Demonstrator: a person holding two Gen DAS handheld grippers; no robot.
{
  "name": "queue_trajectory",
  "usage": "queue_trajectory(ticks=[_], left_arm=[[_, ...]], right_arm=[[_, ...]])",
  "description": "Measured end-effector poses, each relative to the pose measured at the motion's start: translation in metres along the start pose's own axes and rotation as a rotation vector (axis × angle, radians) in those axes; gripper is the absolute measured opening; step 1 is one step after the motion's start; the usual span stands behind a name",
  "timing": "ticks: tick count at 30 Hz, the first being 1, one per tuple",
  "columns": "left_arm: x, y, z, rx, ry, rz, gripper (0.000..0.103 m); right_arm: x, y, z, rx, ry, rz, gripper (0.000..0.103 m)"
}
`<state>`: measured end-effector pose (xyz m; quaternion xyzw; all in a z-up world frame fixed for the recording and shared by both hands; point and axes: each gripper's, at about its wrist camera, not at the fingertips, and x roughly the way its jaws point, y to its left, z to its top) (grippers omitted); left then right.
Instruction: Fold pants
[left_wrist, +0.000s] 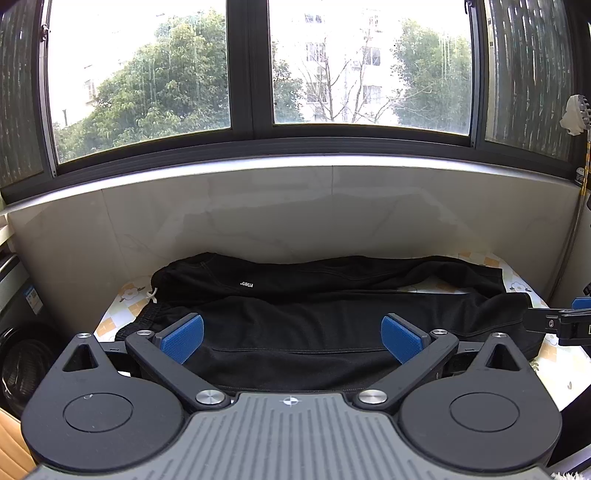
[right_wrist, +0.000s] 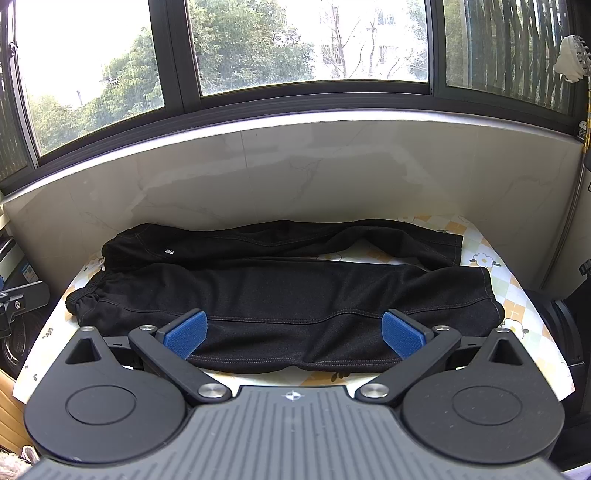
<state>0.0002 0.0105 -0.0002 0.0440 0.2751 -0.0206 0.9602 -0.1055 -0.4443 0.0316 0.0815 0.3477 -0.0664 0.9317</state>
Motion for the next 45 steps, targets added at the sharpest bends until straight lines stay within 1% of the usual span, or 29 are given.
queue_trajectory(ticks=[15, 21, 25, 30, 33, 35, 38, 41, 45], left_arm=[[-0.001, -0.001, -0.001, 0.002, -0.008, -0.002, 0.103], [-0.001, -0.002, -0.003, -0.024, -0.014, -0.033, 0.103], [0.003, -0.004, -0.004, -0.03, -0.005, -0.022, 0.103], [0.009, -0.005, -0.003, -0.052, 0.001, -0.004, 0.103], [0.014, -0.005, -0.002, -0.074, 0.002, -0.001, 0.103], [0.019, -0.002, 0.0, -0.096, 0.001, -0.005, 0.103], [0.029, 0.007, 0.005, -0.152, 0.001, 0.009, 0.103], [0.042, 0.022, 0.006, -0.253, 0.014, 0.042, 0.103], [0.061, 0.047, -0.004, -0.397, 0.06, 0.093, 0.103]], right_arm=[[-0.003, -0.002, 0.0, 0.003, -0.007, 0.002, 0.103], [-0.002, -0.002, -0.002, 0.009, -0.007, 0.006, 0.103], [0.001, -0.008, 0.0, 0.01, -0.008, 0.009, 0.103], [0.008, -0.018, 0.004, -0.019, -0.003, 0.024, 0.103], [0.012, -0.028, 0.011, -0.051, -0.039, 0.035, 0.103], [0.018, -0.038, 0.017, -0.071, -0.062, 0.052, 0.103], [0.036, -0.054, 0.025, -0.076, -0.067, 0.123, 0.103], [0.065, -0.074, 0.027, -0.069, -0.038, 0.155, 0.103], [0.109, -0.094, 0.018, -0.046, 0.03, 0.144, 0.103]])
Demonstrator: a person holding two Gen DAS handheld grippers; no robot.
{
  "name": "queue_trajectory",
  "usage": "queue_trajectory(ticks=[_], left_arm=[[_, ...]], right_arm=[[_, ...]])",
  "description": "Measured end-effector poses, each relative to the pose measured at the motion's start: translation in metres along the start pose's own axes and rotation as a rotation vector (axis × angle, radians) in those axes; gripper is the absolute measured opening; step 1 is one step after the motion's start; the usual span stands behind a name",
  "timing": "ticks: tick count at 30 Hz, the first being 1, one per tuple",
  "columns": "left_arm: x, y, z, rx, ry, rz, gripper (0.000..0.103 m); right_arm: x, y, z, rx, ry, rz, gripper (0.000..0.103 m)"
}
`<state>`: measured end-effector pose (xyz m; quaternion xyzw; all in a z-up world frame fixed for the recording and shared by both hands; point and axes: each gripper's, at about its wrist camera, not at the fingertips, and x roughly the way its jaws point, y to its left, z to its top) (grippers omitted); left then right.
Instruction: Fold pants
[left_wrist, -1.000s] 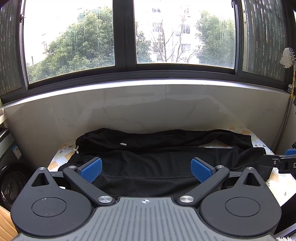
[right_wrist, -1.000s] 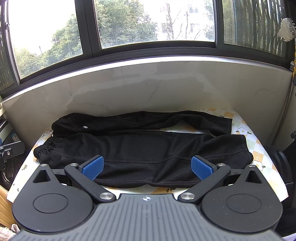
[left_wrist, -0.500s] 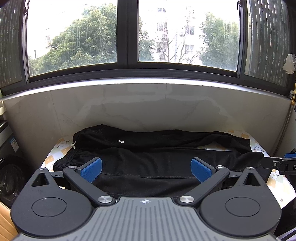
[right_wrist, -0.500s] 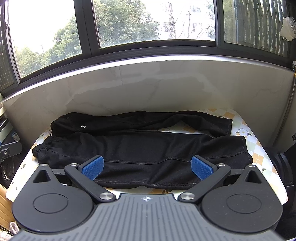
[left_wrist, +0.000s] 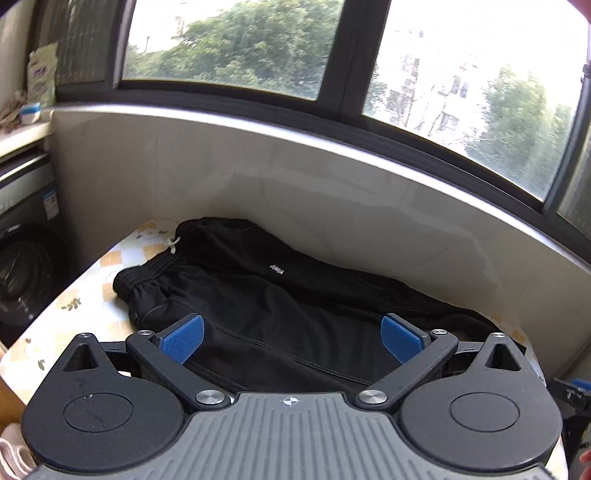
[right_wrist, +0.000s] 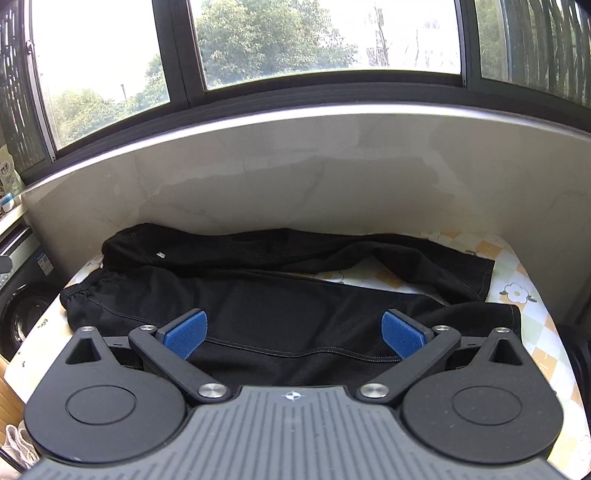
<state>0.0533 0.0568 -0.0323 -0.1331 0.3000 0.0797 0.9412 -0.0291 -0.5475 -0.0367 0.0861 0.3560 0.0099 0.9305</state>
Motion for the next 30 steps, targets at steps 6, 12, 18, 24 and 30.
queue_trajectory(ticks=[6, 12, 18, 24, 30], left_arm=[[0.034, 0.057, -0.003, -0.198, 0.099, 0.084, 0.097], [0.082, 0.112, 0.007, -0.328, 0.192, 0.11, 0.088], [0.144, 0.175, 0.012, -0.466, 0.254, 0.137, 0.065], [0.202, 0.235, 0.004, -0.621, 0.32, 0.114, 0.052], [0.231, 0.261, -0.001, -0.679, 0.337, 0.123, 0.052]], right_arm=[[0.048, -0.02, -0.019, 0.074, 0.076, -0.032, 0.1], [0.089, -0.007, -0.021, 0.134, 0.091, -0.069, 0.093], [0.129, 0.018, -0.007, 0.18, 0.11, -0.104, 0.091], [0.165, 0.043, 0.0, 0.195, 0.157, -0.125, 0.09], [0.186, 0.063, 0.0, 0.167, 0.187, -0.149, 0.09]])
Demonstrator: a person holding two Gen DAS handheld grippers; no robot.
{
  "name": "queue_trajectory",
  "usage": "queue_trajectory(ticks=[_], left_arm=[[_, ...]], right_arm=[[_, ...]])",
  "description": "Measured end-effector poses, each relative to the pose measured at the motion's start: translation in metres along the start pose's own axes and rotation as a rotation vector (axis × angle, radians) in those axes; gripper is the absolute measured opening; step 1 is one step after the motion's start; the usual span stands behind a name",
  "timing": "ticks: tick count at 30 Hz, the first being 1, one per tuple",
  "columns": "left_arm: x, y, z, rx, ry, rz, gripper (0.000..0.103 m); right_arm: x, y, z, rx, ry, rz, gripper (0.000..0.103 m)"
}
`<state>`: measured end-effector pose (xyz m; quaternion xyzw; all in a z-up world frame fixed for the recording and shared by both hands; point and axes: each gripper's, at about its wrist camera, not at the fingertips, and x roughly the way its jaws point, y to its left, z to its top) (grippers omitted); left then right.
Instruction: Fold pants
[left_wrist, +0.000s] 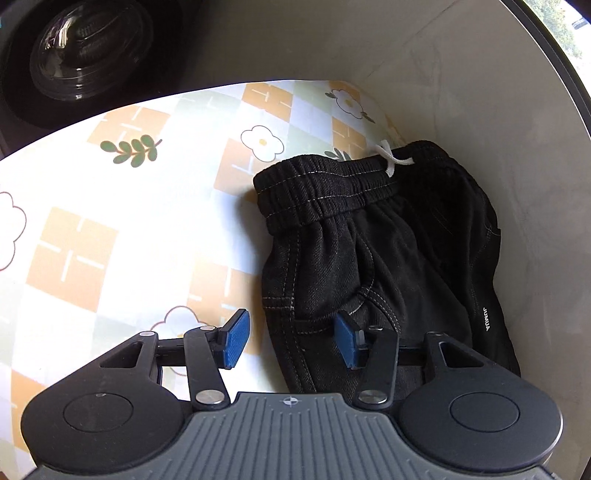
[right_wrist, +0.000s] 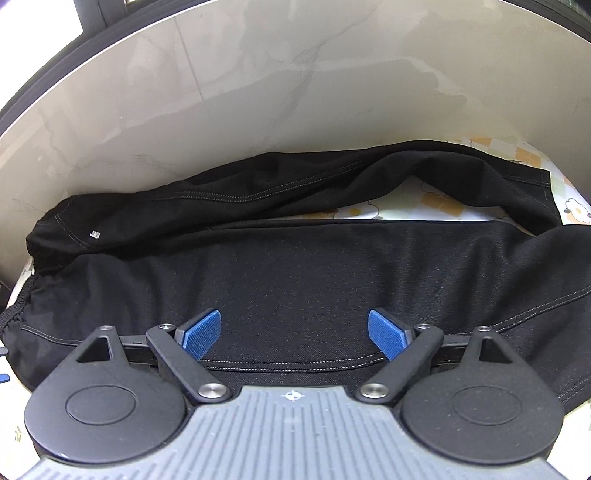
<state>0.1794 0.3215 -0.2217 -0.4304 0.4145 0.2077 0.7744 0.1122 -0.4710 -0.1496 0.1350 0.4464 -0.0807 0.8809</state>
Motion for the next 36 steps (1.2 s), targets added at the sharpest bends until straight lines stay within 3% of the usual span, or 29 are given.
queue_trajectory(ticks=[11, 16, 22, 31, 32, 34, 36], left_arm=[[0.017, -0.006, -0.001, 0.041, -0.017, -0.032, 0.052], [0.022, -0.005, -0.015, 0.046, 0.0, -0.117, 0.052], [0.03, -0.019, -0.013, 0.062, -0.033, -0.193, 0.052], [0.048, -0.045, -0.008, 0.145, -0.099, -0.094, 0.052], [0.048, -0.048, -0.009, 0.148, -0.106, -0.087, 0.051], [0.049, -0.057, -0.009, 0.176, -0.123, -0.053, 0.025], [0.047, -0.065, -0.011, 0.203, -0.129, -0.011, 0.02]], right_arm=[[0.014, 0.011, 0.002, 0.033, 0.021, 0.0, 0.09], [0.013, 0.007, 0.0, 0.054, 0.025, 0.005, 0.089], [0.011, 0.0, -0.002, 0.074, 0.029, -0.016, 0.089], [-0.001, -0.013, -0.007, 0.069, 0.011, -0.051, 0.089], [-0.003, -0.016, -0.008, 0.075, 0.008, -0.056, 0.089], [-0.006, -0.024, -0.011, 0.09, 0.0, -0.068, 0.09], [-0.01, -0.034, -0.017, 0.109, -0.008, -0.085, 0.09]])
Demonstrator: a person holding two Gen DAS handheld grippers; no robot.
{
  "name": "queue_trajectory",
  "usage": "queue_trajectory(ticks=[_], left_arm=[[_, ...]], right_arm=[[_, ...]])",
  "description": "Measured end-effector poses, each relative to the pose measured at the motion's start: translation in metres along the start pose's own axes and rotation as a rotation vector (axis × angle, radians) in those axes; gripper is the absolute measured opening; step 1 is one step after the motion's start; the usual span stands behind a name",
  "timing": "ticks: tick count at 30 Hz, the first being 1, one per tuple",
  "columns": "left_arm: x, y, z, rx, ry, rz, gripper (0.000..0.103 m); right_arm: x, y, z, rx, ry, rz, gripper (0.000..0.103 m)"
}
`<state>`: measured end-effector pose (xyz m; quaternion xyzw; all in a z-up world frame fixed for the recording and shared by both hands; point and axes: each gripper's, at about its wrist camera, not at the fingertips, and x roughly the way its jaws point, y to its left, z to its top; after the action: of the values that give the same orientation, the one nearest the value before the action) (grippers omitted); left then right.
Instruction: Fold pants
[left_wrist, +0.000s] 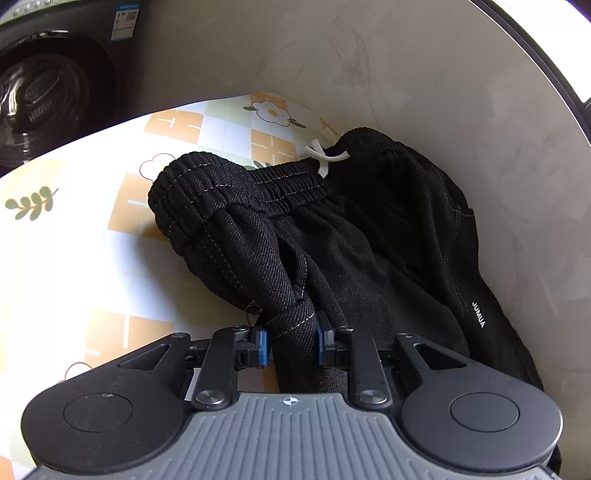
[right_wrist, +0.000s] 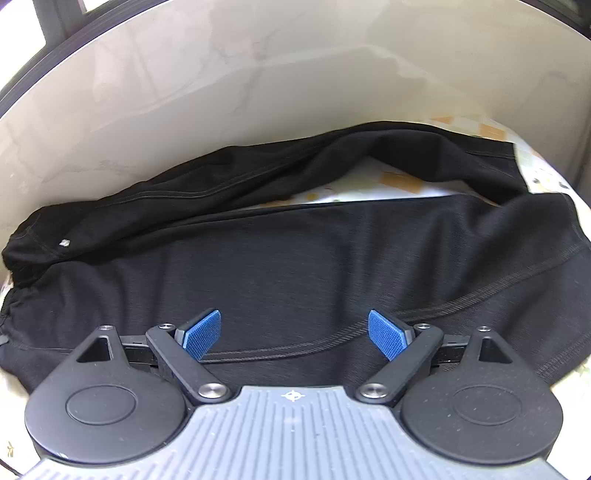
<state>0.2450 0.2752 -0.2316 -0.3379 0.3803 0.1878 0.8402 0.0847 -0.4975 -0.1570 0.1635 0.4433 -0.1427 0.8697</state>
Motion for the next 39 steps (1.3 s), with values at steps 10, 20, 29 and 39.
queue_trajectory(ticks=[10, 20, 29, 39], left_arm=[[-0.027, 0.001, -0.028, -0.027, -0.062, 0.115, 0.016], [-0.037, -0.01, -0.038, -0.04, -0.078, 0.233, 0.015], [-0.051, -0.011, -0.048, -0.058, -0.075, 0.323, 0.015], [-0.085, 0.014, -0.069, -0.151, -0.087, 0.415, 0.015]], right_arm=[[-0.038, -0.09, -0.043, 0.221, -0.066, -0.117, 0.09], [-0.044, -0.166, -0.072, 0.452, -0.072, -0.205, 0.087], [-0.023, -0.162, -0.051, 0.311, -0.079, -0.274, 0.067], [-0.018, -0.161, -0.046, 0.215, -0.042, -0.214, 0.014]])
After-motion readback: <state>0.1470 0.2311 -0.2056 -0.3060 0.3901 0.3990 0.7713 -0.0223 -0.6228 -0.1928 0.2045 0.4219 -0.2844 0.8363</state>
